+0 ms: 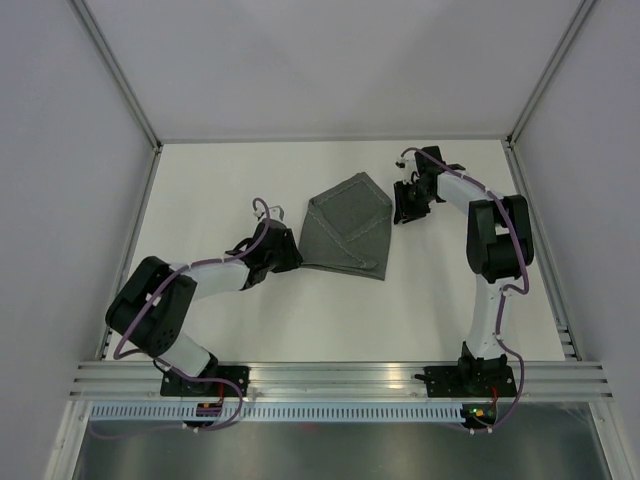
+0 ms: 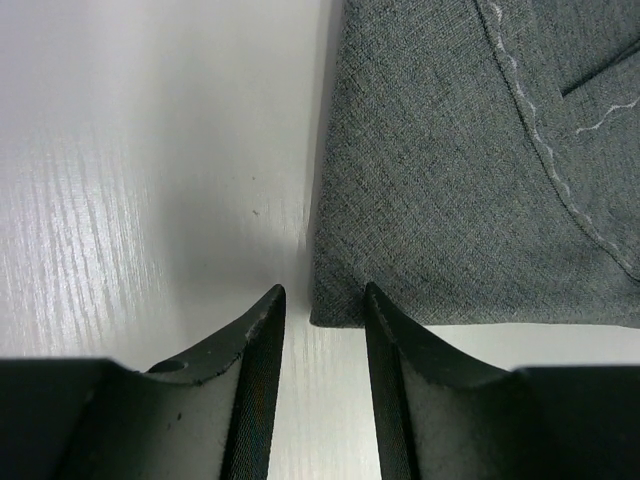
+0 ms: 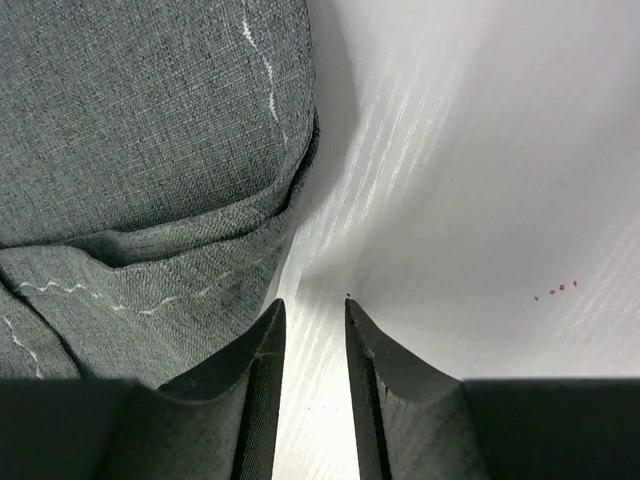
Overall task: Fold the napkin, place the utensils inside, and roll it up
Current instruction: Fold the napkin, then roll the napkin with the utensil
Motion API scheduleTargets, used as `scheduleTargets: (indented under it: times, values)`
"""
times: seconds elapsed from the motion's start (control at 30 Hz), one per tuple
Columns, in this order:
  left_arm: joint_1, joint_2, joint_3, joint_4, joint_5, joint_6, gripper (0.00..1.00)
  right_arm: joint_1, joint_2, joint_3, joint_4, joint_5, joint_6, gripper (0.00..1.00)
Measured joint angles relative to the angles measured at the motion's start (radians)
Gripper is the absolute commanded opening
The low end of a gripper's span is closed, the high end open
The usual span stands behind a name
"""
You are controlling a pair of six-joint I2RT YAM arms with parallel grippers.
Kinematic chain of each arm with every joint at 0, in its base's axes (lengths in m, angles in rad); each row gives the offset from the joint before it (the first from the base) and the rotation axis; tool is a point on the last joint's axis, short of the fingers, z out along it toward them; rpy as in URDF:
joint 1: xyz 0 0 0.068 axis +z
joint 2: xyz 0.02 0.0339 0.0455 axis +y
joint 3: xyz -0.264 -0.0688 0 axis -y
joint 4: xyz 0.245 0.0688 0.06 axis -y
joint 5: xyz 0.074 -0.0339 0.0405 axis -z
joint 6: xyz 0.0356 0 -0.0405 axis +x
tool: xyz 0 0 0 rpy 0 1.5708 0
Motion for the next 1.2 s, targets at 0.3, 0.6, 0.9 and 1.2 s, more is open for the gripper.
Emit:
scheduleTargets:
  times: [0.3,0.6,0.9,1.2]
  values:
    - [0.0,-0.109,-0.01,-0.041,-0.033,-0.001,0.5,-0.004,-0.076,-0.024,-0.014,0.004,-0.032,0.38]
    - [0.009,-0.243,0.079,-0.122,-0.068,0.05,0.55,-0.013,-0.279,-0.118,-0.004,0.037,-0.124,0.38]
    - [0.079,-0.36,0.202,-0.176,-0.024,0.117,0.57,0.133,-0.479,-0.258,0.056,0.097,-0.284,0.44]
    - [0.088,-0.458,0.256,-0.208,0.014,0.164,0.58,0.569,-0.542,-0.403,0.175,0.242,-0.435,0.54]
